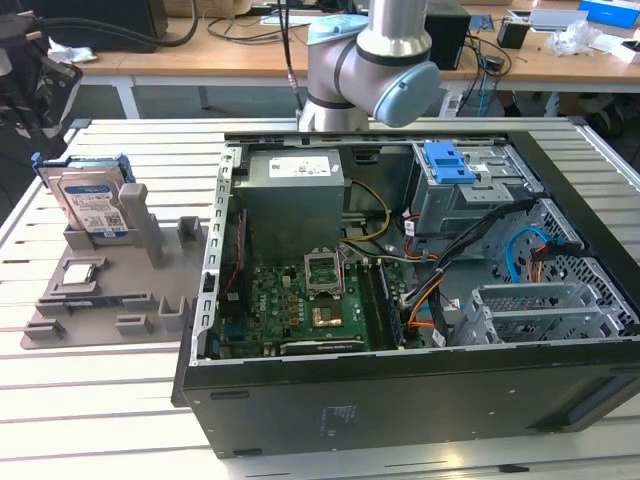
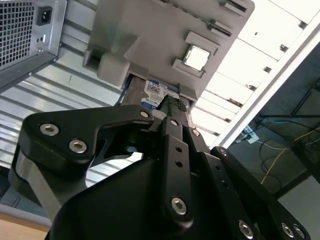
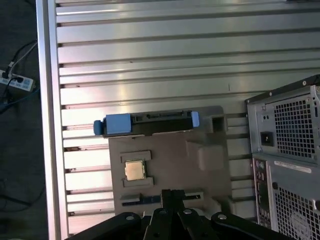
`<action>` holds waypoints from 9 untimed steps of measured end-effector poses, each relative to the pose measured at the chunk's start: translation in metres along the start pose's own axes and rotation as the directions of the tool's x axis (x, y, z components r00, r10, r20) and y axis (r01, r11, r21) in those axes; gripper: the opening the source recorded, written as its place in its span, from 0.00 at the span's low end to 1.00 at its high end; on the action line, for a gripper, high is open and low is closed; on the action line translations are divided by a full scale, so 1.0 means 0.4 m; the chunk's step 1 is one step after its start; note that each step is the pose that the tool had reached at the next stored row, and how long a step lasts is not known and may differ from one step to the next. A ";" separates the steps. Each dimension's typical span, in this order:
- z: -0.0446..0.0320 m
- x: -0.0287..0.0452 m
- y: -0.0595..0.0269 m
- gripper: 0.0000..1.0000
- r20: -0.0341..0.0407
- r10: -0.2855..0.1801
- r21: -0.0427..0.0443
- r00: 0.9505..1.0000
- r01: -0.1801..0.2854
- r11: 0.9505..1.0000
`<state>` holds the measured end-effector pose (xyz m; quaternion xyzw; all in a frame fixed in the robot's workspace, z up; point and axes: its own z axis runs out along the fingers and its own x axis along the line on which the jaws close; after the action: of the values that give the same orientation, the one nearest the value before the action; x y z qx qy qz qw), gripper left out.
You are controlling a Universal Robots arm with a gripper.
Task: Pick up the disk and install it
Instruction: 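Reach for the disk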
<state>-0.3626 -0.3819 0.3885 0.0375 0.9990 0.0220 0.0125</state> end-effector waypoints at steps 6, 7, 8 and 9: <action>0.016 0.051 0.025 0.11 0.000 0.000 0.003 1.000 0.000 1.000; 0.022 0.056 0.031 0.11 0.000 0.000 0.004 1.000 0.000 1.000; 0.029 0.066 0.038 0.11 0.001 0.000 0.006 1.000 0.000 1.000; 0.034 0.073 0.042 0.11 0.001 0.000 0.008 1.000 0.000 1.000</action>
<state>-0.3902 -0.3623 0.3750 0.0374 0.9991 0.0177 0.0127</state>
